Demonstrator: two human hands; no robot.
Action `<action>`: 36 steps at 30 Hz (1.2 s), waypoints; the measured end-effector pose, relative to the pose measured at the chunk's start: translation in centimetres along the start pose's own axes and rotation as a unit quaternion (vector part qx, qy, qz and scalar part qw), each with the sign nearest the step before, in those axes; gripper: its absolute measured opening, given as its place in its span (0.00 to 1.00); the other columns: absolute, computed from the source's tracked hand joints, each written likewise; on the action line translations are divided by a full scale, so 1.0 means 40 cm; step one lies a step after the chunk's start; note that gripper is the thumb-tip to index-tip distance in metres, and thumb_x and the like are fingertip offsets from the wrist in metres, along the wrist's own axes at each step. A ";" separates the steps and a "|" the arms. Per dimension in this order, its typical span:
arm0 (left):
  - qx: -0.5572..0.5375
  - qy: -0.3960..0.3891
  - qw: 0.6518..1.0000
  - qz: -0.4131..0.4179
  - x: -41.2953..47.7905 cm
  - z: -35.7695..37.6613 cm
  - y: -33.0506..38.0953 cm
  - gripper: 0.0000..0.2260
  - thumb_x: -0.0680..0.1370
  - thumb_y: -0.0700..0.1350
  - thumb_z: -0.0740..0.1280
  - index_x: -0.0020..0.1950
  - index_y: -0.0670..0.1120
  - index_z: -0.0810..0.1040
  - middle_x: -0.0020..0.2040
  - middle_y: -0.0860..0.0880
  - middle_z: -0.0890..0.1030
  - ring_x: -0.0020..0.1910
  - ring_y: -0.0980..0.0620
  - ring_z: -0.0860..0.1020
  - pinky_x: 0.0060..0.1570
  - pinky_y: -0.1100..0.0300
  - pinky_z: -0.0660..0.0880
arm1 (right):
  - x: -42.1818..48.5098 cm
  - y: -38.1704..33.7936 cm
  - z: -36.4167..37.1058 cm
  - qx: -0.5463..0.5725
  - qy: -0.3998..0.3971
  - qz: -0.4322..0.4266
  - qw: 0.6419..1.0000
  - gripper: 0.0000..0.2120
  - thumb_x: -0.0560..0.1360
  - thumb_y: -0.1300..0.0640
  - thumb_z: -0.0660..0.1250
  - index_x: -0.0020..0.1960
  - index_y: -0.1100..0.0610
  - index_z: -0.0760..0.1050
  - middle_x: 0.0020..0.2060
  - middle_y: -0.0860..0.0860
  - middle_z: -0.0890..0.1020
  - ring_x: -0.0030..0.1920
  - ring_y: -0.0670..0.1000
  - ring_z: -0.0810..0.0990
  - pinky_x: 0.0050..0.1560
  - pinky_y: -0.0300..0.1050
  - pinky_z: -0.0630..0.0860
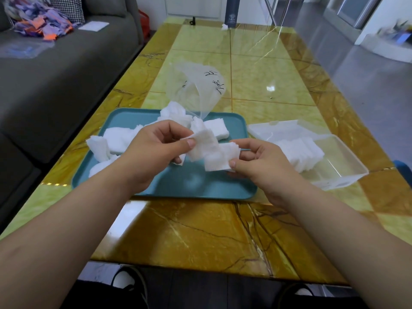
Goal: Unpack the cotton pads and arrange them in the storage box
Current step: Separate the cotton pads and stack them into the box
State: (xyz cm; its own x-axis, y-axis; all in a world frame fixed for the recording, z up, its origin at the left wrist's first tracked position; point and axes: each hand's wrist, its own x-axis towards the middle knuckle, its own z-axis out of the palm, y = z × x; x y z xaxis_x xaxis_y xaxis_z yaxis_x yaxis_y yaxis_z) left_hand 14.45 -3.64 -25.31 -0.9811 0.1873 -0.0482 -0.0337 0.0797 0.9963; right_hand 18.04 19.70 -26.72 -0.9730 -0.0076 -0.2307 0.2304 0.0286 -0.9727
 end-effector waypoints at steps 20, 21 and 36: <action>0.217 -0.007 0.973 0.083 -0.020 0.050 0.001 0.06 0.75 0.41 0.77 0.49 0.50 0.85 0.35 0.62 0.81 0.32 0.63 0.75 0.35 0.73 0.70 | -0.018 -0.004 0.020 -0.008 -0.070 -0.019 0.997 0.21 0.67 0.59 0.80 0.59 0.55 0.83 0.54 0.58 0.87 0.58 0.58 0.85 0.61 0.57 0.82; 0.232 -0.011 0.968 0.093 -0.021 0.052 0.002 0.09 0.74 0.42 0.78 0.52 0.51 0.84 0.38 0.61 0.82 0.32 0.62 0.75 0.35 0.72 0.70 | -0.017 -0.001 0.022 -0.056 -0.042 -0.039 0.997 0.19 0.68 0.60 0.80 0.58 0.53 0.83 0.52 0.55 0.87 0.56 0.57 0.86 0.61 0.58 0.82; 0.306 -0.109 0.946 0.010 -0.022 0.065 -0.022 0.11 0.74 0.51 0.78 0.54 0.54 0.81 0.32 0.54 0.81 0.26 0.61 0.73 0.28 0.67 0.67 | -0.028 0.006 0.085 -0.140 0.021 -0.030 0.989 0.28 0.78 0.55 0.71 0.76 0.48 0.69 0.72 0.43 0.74 0.70 0.45 0.73 0.72 0.46 0.72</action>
State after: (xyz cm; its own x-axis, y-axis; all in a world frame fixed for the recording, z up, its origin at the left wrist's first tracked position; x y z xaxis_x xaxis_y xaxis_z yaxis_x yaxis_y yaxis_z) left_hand 15.83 -1.33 -26.35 -0.9159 0.3859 -0.1105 0.1655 0.6138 0.7719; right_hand 19.24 16.33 -26.80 -0.9859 0.0237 -0.1656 0.1648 0.3053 -0.9379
